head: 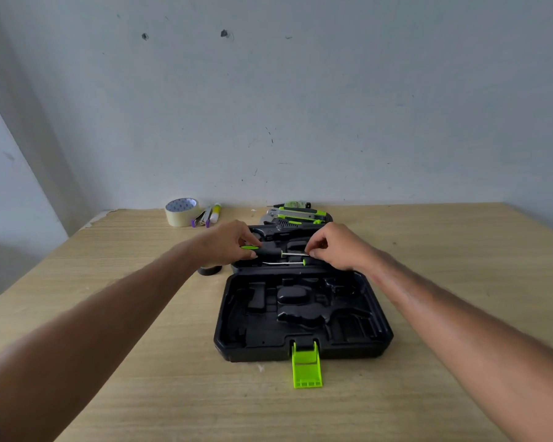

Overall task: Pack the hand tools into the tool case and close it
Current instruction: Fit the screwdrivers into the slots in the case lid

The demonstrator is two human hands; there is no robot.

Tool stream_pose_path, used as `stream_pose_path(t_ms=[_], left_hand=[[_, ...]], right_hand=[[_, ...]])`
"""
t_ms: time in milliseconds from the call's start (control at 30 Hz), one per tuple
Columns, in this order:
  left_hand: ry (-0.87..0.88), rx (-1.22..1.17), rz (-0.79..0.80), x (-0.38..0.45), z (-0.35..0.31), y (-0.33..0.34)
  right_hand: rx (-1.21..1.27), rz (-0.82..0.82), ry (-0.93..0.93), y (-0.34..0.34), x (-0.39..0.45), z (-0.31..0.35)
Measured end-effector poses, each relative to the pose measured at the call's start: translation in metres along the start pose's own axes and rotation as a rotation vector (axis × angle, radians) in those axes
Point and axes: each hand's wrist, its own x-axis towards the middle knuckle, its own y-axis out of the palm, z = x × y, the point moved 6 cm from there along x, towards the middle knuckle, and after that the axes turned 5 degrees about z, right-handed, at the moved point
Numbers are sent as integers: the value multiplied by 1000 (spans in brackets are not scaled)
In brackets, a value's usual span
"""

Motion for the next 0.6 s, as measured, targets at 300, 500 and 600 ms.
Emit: stream_pose_path(t_ms=[300,500,600], left_hand=[[-70,-86,-106,-5,-1,-1],[-224,-239,-144,-8,21,6],[-316,-334,-129,-5,29,8]], right_hand=[[-33,-20,-7,5,-11,6],[-173,-13,-92,14,-21,15],[-228,-4,-95,16,-22,11]])
